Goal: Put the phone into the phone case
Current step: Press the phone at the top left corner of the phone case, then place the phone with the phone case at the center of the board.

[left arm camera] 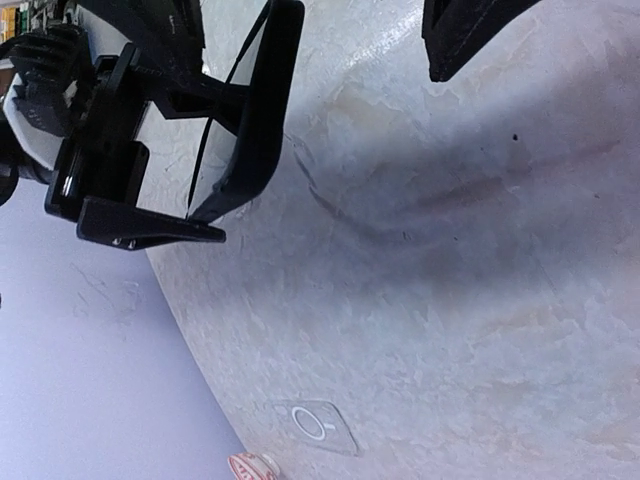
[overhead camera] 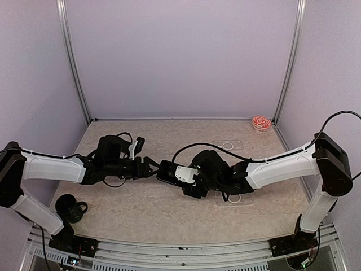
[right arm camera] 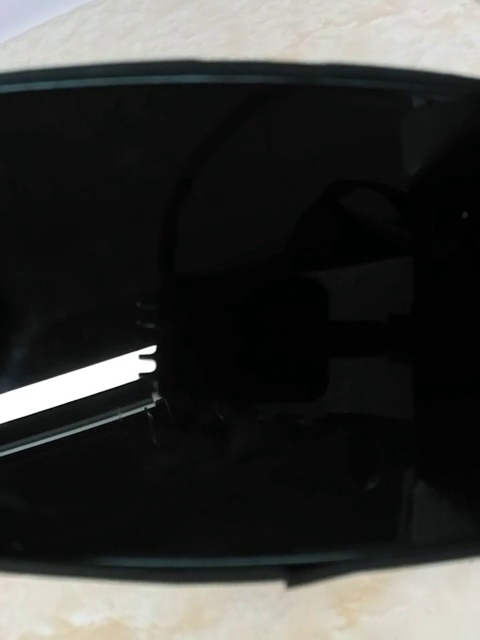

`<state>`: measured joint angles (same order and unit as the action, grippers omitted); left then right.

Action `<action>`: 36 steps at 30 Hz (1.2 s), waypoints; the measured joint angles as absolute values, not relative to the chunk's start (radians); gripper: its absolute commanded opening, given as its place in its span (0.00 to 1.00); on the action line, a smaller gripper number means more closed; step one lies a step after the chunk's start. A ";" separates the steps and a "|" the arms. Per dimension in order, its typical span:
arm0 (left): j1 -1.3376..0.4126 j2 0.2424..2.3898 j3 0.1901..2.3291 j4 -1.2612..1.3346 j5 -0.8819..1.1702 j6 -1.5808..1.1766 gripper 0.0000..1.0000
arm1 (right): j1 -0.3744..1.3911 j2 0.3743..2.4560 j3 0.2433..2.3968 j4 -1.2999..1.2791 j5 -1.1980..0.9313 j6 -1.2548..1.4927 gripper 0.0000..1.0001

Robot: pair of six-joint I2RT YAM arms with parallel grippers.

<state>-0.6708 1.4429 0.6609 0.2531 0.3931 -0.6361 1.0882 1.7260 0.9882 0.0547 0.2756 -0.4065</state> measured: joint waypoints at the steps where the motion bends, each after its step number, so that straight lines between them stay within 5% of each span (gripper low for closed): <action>1: -0.660 1.430 0.658 0.254 0.388 -0.641 0.81 | 1.088 1.726 0.988 0.053 0.276 -0.405 0.59; 11: -0.567 1.275 0.591 0.252 0.331 -0.670 0.98 | 1.053 1.756 1.046 -0.001 0.278 -0.339 0.60; 23: -0.531 1.225 0.545 0.245 0.298 -0.688 0.99 | 0.923 1.763 1.071 -0.064 0.279 -0.256 0.63; 36: -0.529 1.226 0.509 0.256 0.295 -0.702 0.99 | 0.698 1.743 1.008 -0.065 0.280 -0.525 0.66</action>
